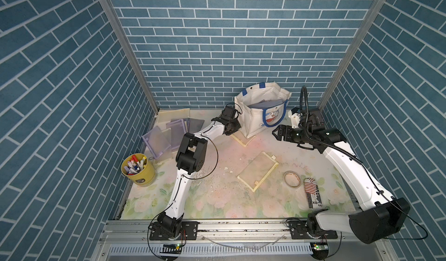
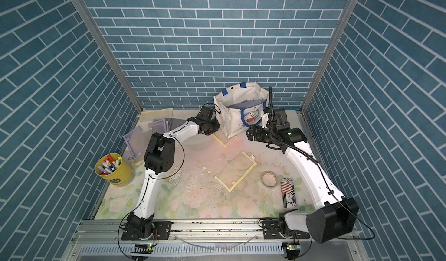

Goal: Put the pencil pouch into the canvas bag
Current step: Move the pencil pouch to the center of the board.

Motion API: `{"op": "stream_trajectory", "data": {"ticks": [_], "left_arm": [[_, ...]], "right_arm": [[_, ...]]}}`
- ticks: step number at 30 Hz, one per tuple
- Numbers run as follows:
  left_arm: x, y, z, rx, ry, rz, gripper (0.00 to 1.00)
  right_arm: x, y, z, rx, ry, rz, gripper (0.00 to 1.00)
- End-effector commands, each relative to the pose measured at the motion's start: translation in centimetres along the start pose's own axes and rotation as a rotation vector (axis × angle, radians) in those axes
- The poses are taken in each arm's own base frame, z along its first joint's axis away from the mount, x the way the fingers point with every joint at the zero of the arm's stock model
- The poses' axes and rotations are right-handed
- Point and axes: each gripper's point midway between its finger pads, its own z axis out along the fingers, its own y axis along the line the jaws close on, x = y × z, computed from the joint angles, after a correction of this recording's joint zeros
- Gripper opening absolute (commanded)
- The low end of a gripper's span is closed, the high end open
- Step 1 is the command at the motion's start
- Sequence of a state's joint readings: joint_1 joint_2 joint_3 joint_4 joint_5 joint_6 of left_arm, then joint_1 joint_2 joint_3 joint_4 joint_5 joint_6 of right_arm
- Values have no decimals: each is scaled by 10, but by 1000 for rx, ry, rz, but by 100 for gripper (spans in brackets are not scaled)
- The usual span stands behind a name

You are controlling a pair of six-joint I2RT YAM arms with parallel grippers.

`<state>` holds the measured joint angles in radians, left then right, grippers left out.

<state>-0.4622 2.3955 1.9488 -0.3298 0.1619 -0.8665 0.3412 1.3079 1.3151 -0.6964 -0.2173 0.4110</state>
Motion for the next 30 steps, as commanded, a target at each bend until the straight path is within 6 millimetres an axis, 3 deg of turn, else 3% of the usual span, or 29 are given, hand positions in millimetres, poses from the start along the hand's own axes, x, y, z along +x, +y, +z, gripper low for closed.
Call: {"op": "stream_trajectory", "data": {"ticks": [1, 8, 13, 18, 22, 30], "left_arm": [[3, 14, 11, -56, 9, -15, 0], [29, 38, 23, -143, 68, -28, 0], [50, 54, 15, -154, 98, -52, 0], [73, 72, -10, -169, 120, -25, 0], [100, 98, -30, -200, 169, -7, 0], [153, 148, -78, -223, 238, 8, 0]], "right_arm": [[9, -3, 2, -15, -4, -8, 91], [15, -10, -2, 5, -38, 42, 91], [24, -19, -11, 35, -76, 88, 91], [41, -32, -9, 76, -56, 143, 90], [47, -35, -9, 81, -62, 163, 90], [47, -28, 6, 40, -13, 159, 90]]}}
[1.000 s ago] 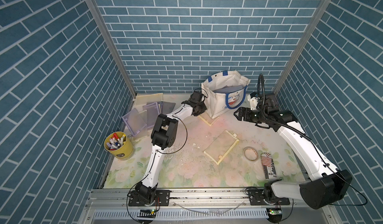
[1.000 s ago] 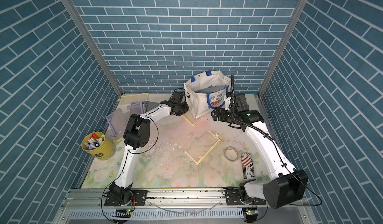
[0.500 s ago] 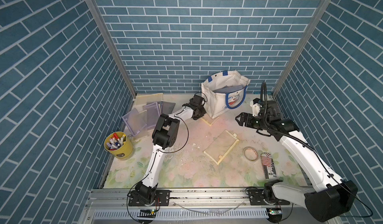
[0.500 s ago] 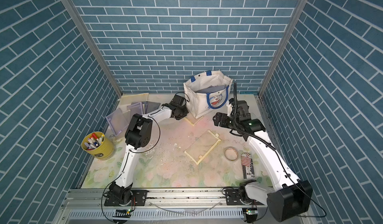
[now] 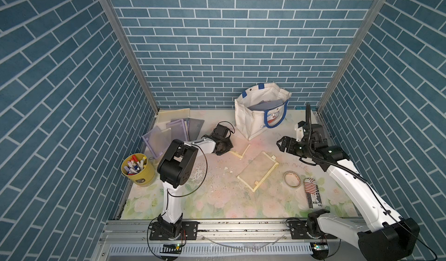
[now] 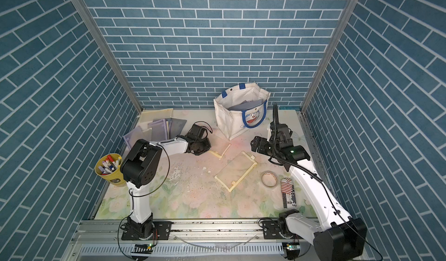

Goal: Put the pencil pouch into the canvas bag
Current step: Move the pencil pouch to the center of the board.

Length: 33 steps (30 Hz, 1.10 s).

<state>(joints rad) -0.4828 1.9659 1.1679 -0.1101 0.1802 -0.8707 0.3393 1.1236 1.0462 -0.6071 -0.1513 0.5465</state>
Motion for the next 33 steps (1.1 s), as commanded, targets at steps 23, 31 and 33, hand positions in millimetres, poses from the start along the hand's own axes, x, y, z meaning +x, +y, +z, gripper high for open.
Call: {"op": "stream_trajectory", "data": {"ticks": [23, 31, 33], "left_arm": [[95, 82, -149, -29, 58, 185, 48], [102, 103, -142, -12, 86, 41, 69], [105, 110, -139, -19, 94, 20, 69]], "right_arm": [[70, 110, 158, -203, 524, -3, 86], [79, 120, 200, -200, 555, -13, 85], [81, 121, 209, -202, 562, -11, 85]]}}
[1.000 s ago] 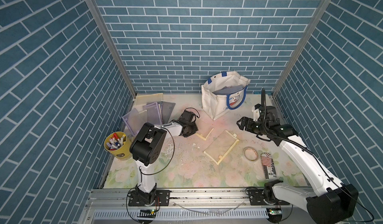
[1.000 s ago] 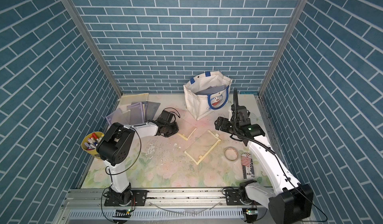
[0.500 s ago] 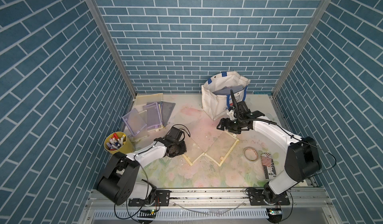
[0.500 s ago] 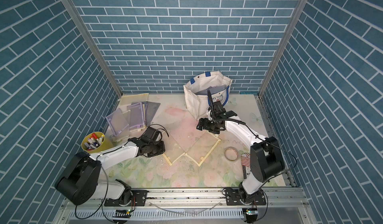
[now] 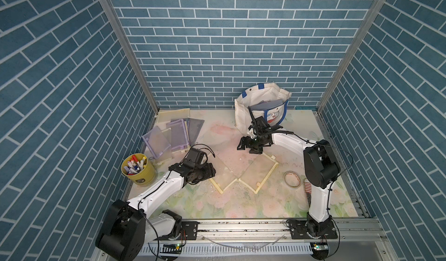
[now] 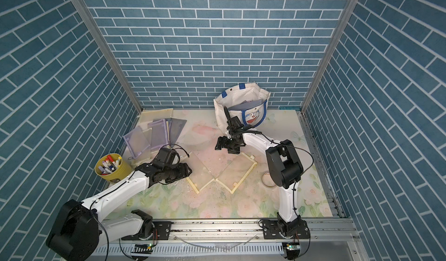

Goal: Put the pencil pouch into the canvas bag
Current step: Move the pencil pouch to the center of the board, then pick up the pencil pouch from the center of the board.

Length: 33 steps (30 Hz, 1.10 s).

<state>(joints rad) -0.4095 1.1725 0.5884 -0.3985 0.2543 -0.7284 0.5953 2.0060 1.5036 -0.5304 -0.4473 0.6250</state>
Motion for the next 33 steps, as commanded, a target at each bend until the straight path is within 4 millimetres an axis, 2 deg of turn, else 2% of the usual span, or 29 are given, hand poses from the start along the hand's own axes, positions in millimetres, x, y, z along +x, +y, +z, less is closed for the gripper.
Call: {"op": "stream_trajectory", "data": {"ticks": [1, 6, 11, 12, 17, 21, 33], "left_arm": [[8, 11, 4, 0, 26, -58, 69], [13, 22, 16, -2, 31, -114, 70], [13, 35, 24, -15, 9, -166, 69], [13, 38, 27, -9, 5, -183, 69], [11, 53, 40, 0, 3, -234, 68], [9, 52, 52, 7, 31, -224, 64], [-2, 40, 81, 73, 54, -268, 55]], "right_arm": [[-10, 9, 12, -28, 4, 10, 85], [-17, 11, 29, -46, 26, 6, 84], [-21, 29, 41, -109, 36, -18, 83], [-18, 25, 54, -105, 63, -10, 82], [-4, 36, 76, -119, 132, -39, 77], [11, 35, 92, -121, 197, -31, 71], [46, 23, 107, -123, 326, 39, 59]]}}
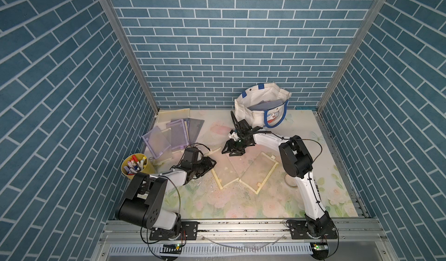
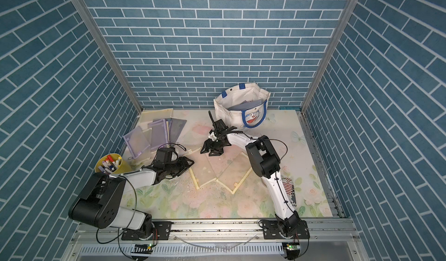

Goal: Put the pencil pouch into the canvas bag
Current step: Pick up the pencil pouch from the center of the board.

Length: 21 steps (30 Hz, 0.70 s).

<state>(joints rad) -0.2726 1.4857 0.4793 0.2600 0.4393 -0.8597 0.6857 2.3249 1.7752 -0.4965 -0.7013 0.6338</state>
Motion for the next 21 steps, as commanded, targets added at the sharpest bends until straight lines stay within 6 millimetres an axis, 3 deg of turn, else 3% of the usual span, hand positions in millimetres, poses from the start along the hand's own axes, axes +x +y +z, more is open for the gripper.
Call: {"op": "stream_trajectory", "data": {"ticks": [1, 13, 21], "left_arm": [[44, 62, 7, -199, 134, -109, 54], [56, 65, 18, -184, 151, -129, 44], [48, 50, 16, -153, 129, -112, 40]], "right_arm": [[33, -36, 23, 69, 110, 115, 57], [52, -30, 22, -43, 78, 145, 44], [54, -19, 12, -75, 57, 122, 0]]}}
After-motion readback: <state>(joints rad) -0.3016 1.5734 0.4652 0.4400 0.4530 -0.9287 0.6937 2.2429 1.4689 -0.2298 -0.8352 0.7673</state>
